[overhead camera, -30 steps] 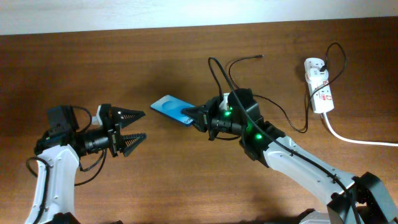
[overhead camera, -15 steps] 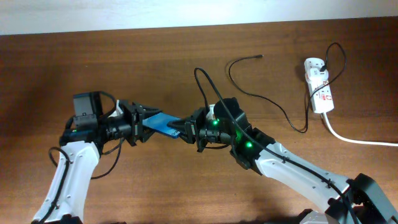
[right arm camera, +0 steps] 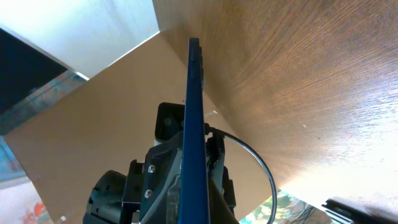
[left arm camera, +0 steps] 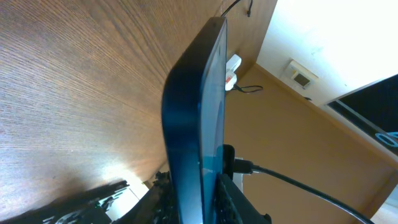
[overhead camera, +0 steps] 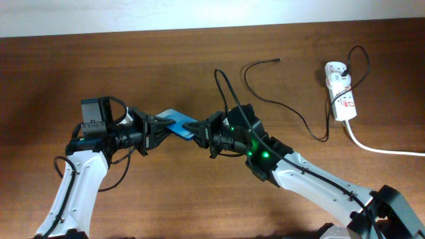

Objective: Plug charger to phone and switch on socket
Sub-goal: 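Regrasp the phone with the left gripper and open the right gripper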

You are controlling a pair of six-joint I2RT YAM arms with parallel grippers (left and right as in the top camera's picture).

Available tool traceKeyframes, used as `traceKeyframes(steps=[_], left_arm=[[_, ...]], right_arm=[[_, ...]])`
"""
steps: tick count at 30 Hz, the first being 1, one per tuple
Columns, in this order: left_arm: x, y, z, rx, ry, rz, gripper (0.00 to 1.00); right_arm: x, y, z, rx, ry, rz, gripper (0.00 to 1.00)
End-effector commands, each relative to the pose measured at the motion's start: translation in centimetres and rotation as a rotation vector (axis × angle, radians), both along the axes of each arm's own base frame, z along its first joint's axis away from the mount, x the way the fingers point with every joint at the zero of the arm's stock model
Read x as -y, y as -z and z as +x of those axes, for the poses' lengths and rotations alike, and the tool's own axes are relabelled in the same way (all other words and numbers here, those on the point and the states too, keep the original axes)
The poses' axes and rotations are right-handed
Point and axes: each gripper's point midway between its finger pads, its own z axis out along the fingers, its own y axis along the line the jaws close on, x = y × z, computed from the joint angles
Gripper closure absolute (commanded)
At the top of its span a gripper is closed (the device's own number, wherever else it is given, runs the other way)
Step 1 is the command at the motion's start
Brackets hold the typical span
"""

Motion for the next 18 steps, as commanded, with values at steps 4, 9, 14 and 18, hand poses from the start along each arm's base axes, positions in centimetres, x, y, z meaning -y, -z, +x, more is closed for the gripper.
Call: traceKeyframes(steps=[4, 9, 14, 18], left_arm=[[0.1, 0.2, 0.0, -0.006, 0.001, 0.001, 0.84], [0.1, 0.2, 0.0, -0.006, 0.001, 0.001, 0.9], [-0.5, 0.8, 0.4, -0.009, -0.029, 0.047, 1.0], [-2.3, 2.5, 1.3, 0.071, -0.049, 0.222, 1.0]], right_arm=[[-1.4, -1.4, -0.8, 0.003, 0.018, 0.036, 0.96], [-1.3, -1.3, -0.7, 0.005, 0.026, 0.034, 0.95], [-1.2, -0.9, -0.8, 0.023, 0.014, 0.006, 0.63], [0.5, 2.4, -0.8, 0.123, -0.027, -0.21, 0.33]])
